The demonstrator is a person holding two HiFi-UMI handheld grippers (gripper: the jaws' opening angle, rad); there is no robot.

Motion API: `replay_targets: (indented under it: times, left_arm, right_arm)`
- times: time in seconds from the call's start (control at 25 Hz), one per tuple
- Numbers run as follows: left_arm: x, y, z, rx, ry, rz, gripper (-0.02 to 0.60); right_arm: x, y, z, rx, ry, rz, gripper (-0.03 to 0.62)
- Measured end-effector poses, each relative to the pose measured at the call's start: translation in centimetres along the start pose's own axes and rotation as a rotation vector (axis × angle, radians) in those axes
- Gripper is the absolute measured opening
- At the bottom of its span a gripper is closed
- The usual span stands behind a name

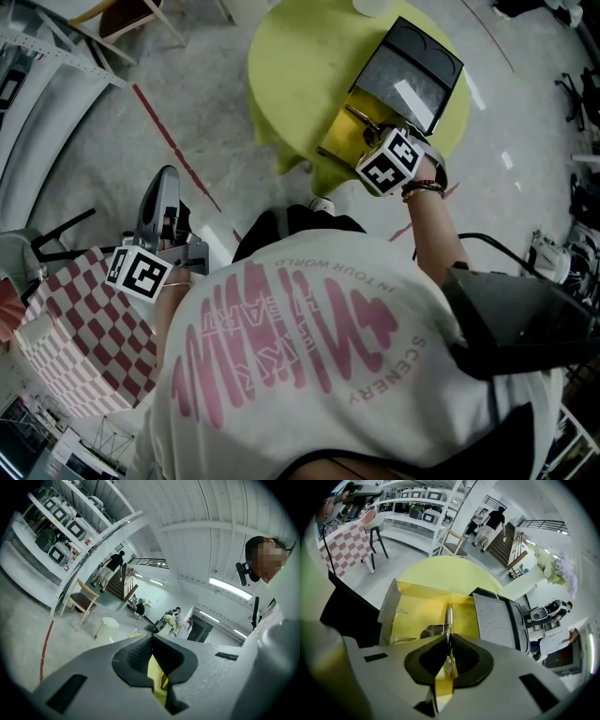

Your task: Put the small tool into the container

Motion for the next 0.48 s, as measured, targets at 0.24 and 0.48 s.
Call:
replay_targets:
  times: [0.24,0.48]
  left_arm:
    - [0.05,0.46,0.08,-0.002,-0.001,0.007,0.008]
    - [0.14,1.03,0.38,-0.022,-0.015,0.027,0.008]
  right_arm:
    - [0.40,0.05,0.03,-0.003,-0.007,0.012,0.023]
    - [0.73,0.01,0.00,0.002,-0.011,0.013,0.034]
Point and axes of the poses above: the fingertips, and each gripper's own axes: y backward along the fingers, x to its left, z out of its top, the point moved 5 cm from there along y, backward along the fingers, and after that the axes turned 3 degrees about -z, right-handed, at the moved point
